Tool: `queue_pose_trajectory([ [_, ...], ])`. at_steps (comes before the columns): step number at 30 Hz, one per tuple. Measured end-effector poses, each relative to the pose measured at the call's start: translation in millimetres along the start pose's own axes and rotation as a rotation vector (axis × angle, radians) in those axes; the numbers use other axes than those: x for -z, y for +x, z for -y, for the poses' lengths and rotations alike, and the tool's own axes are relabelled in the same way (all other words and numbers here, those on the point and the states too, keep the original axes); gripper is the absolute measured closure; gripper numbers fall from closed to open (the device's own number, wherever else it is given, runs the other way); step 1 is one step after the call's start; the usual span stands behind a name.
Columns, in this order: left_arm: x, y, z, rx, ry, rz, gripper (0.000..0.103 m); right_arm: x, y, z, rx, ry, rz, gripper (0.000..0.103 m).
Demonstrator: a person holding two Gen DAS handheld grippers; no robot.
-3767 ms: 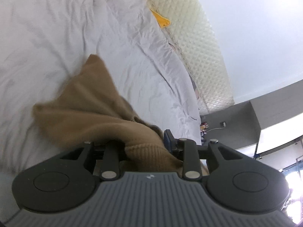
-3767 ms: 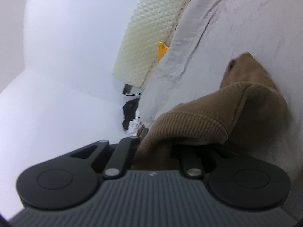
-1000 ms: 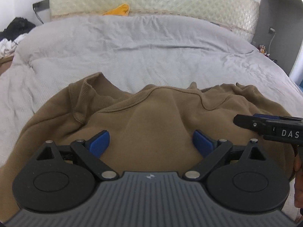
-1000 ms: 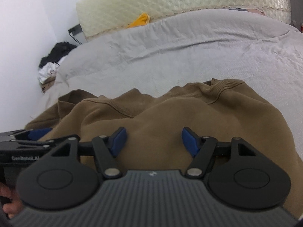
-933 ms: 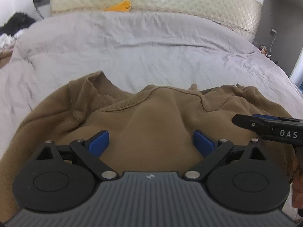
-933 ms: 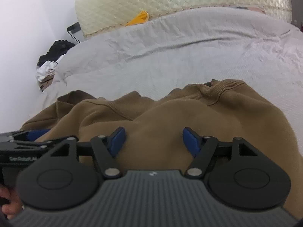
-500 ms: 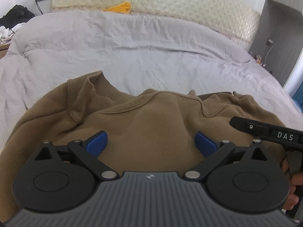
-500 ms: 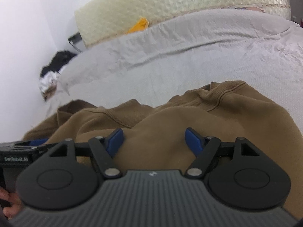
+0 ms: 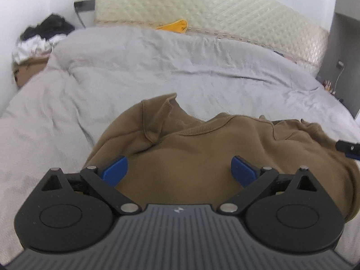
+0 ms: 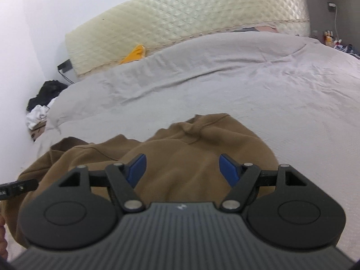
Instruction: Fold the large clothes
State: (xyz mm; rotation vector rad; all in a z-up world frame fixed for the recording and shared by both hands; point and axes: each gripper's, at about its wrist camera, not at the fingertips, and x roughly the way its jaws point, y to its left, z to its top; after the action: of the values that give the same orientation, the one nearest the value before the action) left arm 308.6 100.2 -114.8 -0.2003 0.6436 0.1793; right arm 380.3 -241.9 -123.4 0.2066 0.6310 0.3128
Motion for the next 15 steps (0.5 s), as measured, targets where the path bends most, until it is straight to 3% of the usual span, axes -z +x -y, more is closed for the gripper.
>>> queue_pose_trajectory([
  [3, -1, 2, -2, -0.009, -0.008, -0.015, 0.002, 3, 4, 1, 0.054, -0.043, -0.009, 0.029],
  [5, 2, 8, -1, -0.016, -0.005, -0.040, 0.002, 8, 16, 3, 0.079, -0.059, -0.063, 0.030],
  [9, 7, 27, 3, -0.027, 0.008, -0.098, 0.001, 20, 37, 0, 0.082, -0.094, -0.118, 0.027],
  [15, 7, 61, -3, -0.015, -0.006, -0.175, 0.000, 21, 55, 9, 0.061, -0.030, -0.152, 0.027],
])
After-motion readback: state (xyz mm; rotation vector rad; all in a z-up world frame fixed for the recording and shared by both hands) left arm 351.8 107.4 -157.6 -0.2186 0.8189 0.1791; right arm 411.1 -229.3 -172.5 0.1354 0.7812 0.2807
